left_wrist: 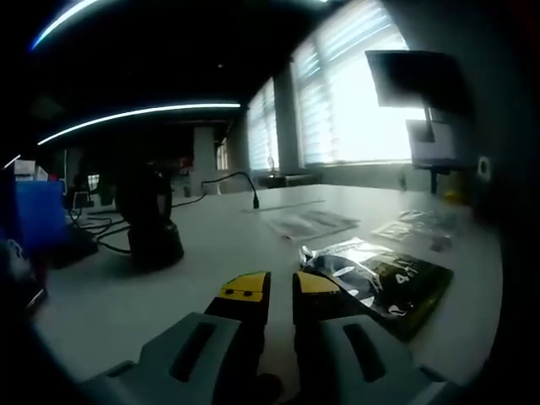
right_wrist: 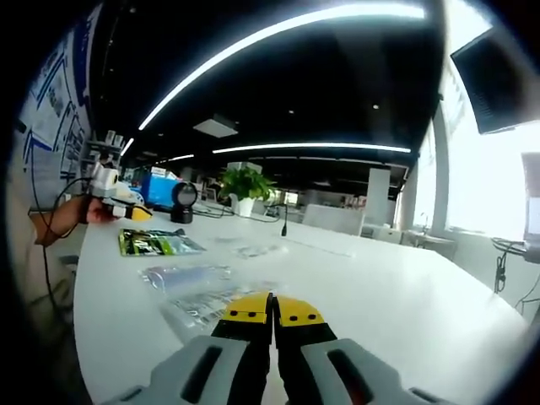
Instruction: Clip sheet goods on table flip sheet goods clip sheet goods scan sheet goods put sheet goods back to table
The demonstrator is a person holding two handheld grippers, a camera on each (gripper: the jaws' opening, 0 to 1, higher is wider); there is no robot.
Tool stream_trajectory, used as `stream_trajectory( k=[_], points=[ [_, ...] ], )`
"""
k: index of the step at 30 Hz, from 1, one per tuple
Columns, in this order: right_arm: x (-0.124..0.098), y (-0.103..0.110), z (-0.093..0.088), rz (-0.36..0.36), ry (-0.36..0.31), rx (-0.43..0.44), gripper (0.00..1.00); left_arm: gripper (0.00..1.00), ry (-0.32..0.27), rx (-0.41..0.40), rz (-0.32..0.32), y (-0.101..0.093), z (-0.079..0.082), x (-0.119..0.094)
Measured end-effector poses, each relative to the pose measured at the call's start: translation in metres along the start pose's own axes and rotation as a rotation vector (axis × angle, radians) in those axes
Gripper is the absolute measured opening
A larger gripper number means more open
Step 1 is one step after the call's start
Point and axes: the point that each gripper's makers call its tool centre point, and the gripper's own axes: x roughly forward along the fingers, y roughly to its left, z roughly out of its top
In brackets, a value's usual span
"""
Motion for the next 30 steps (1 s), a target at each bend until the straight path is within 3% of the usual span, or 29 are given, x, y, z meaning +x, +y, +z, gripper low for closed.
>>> stream_trajectory(
  k=[10,19,21,23,30],
  points=[
    [0.001,-0.006,0.000,-0.035,0.004,0.018,0.00,0.03,0.003,0.003,0.004,-0.001,-0.001,0.000],
    [0.007,-0.015,0.007,-0.115,0.028,0.032,0.00,0.03,0.005,0.002,0.000,-0.002,-0.001,0.000],
    [0.008,-0.016,0.006,-0.123,0.038,0.066,0.00,0.03,0.005,0.002,-0.001,-0.002,-0.002,0.000],
    [0.012,-0.011,0.006,-0.108,0.034,0.157,0.00,0.03,0.006,0.005,0.000,-0.003,-0.002,0.000],
    [0.027,-0.012,0.012,-0.136,0.049,0.298,0.11,0.03,0.010,0.013,-0.001,-0.004,-0.002,-0.001]
  ],
)
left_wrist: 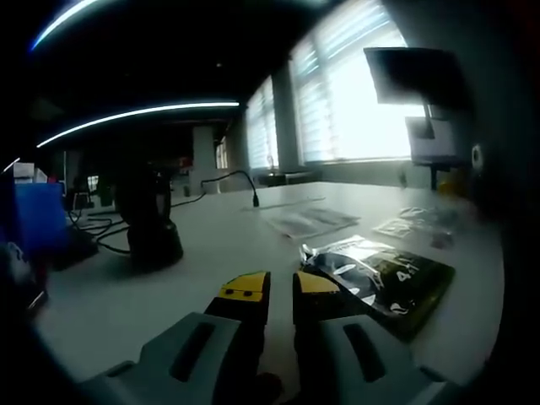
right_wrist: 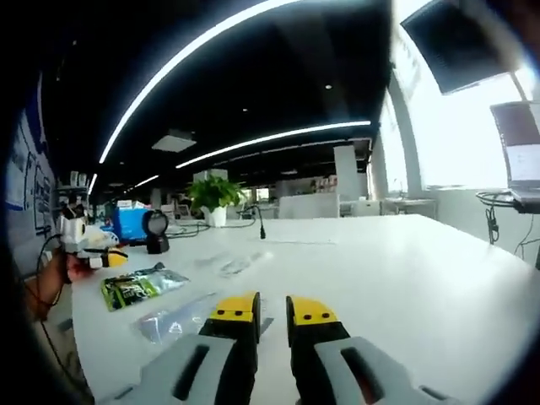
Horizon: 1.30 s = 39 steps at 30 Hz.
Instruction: Clip sheet goods on table flip sheet goods clip sheet goods scan sheet goods put sheet goods back to table
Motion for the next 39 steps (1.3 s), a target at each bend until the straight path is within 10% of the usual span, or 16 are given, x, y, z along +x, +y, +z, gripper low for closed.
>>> stream_trajectory(
  k=[4,5,7,10,39],
  points=[
    [0.009,0.012,0.010,0.028,-0.147,0.119,0.10,0.03,-0.001,0.004,0.006,0.000,0.000,-0.001],
    [0.010,0.011,-0.005,0.012,-0.024,0.053,0.10,0.03,-0.001,0.000,0.010,0.000,0.000,-0.002],
    [0.012,0.004,0.002,-0.049,-0.031,-0.095,0.10,0.03,-0.004,-0.006,0.014,0.001,0.001,-0.002],
    [0.015,0.016,0.007,0.011,-0.039,0.026,0.09,0.03,-0.003,-0.008,0.011,0.000,0.001,-0.002],
    [0.016,0.016,-0.033,0.007,0.292,0.085,0.19,0.04,0.000,-0.019,-0.011,0.000,0.001,0.001]
  ],
)
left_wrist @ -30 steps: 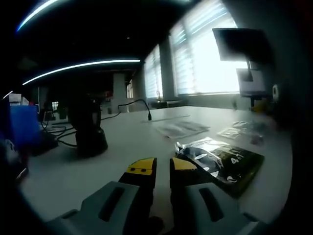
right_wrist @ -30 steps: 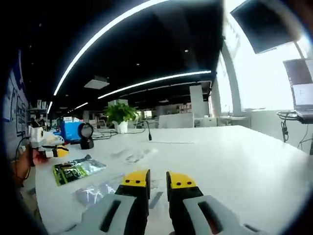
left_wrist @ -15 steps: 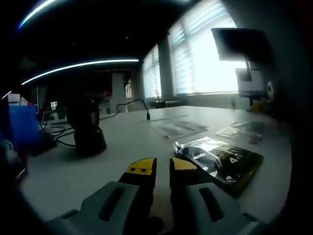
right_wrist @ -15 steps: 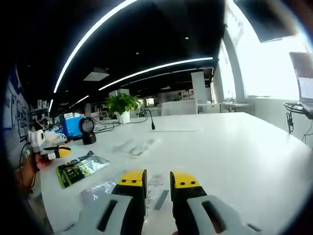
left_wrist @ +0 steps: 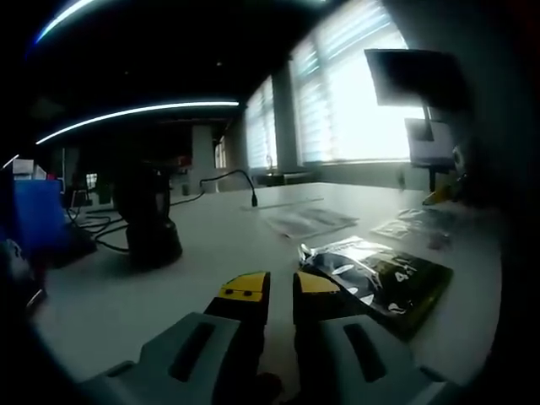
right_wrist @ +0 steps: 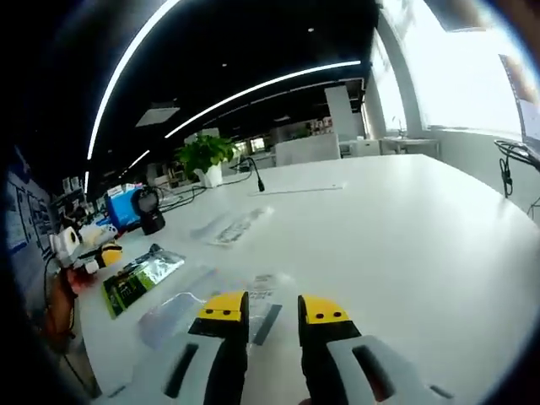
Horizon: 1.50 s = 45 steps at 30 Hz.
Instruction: Clip sheet goods on table flip sheet goods clip sheet goods scan sheet goods put sheet goods back to table
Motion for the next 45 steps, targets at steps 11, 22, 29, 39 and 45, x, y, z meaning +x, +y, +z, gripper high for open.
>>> stream_trajectory(
  k=[11,22,29,39,45],
  points=[
    [0.003,0.006,-0.015,0.063,0.092,0.037,0.17,0.04,-0.001,-0.006,-0.009,0.007,-0.001,0.003],
    [0.007,0.007,-0.014,0.143,0.089,0.134,0.11,0.04,0.005,0.006,-0.006,0.006,-0.002,0.003],
    [0.007,0.001,-0.011,0.196,0.078,0.212,0.04,0.04,0.007,0.011,-0.004,0.005,-0.002,0.002],
    [0.006,0.010,-0.004,0.272,0.057,0.288,0.04,0.04,0.009,0.016,-0.002,-0.006,-0.002,-0.001],
    [0.008,0.009,-0.007,0.250,0.081,0.286,0.00,0.04,0.010,0.018,-0.001,-0.012,-0.001,-0.004]
  ],
)
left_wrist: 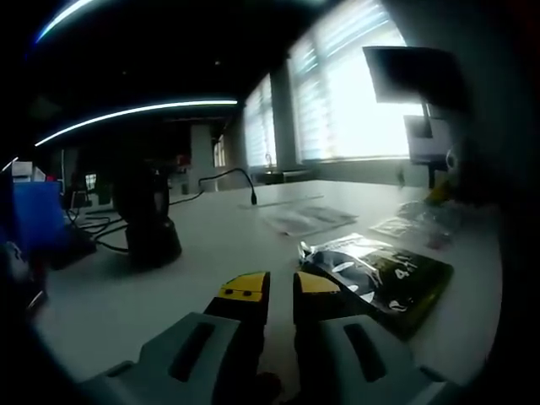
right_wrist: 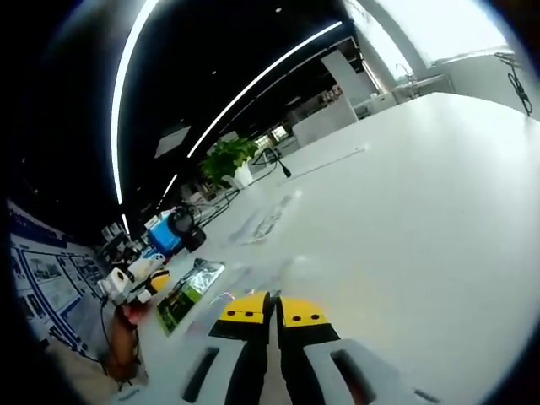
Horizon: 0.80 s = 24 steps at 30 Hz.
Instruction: Clip sheet goods on table flip sheet goods clip sheet goods scan sheet goods put sheet goods back to table
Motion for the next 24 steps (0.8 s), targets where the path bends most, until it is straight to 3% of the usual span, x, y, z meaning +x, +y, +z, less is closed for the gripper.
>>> stream_trajectory(
  k=[13,24],
  points=[
    [-0.007,0.036,0.019,0.011,-0.072,-0.027,0.00,0.04,-0.001,-0.005,-0.003,0.011,-0.001,0.003],
    [-0.013,0.049,0.039,0.033,-0.125,-0.075,0.00,0.04,0.000,-0.004,-0.004,0.015,-0.002,0.004]
  ],
)
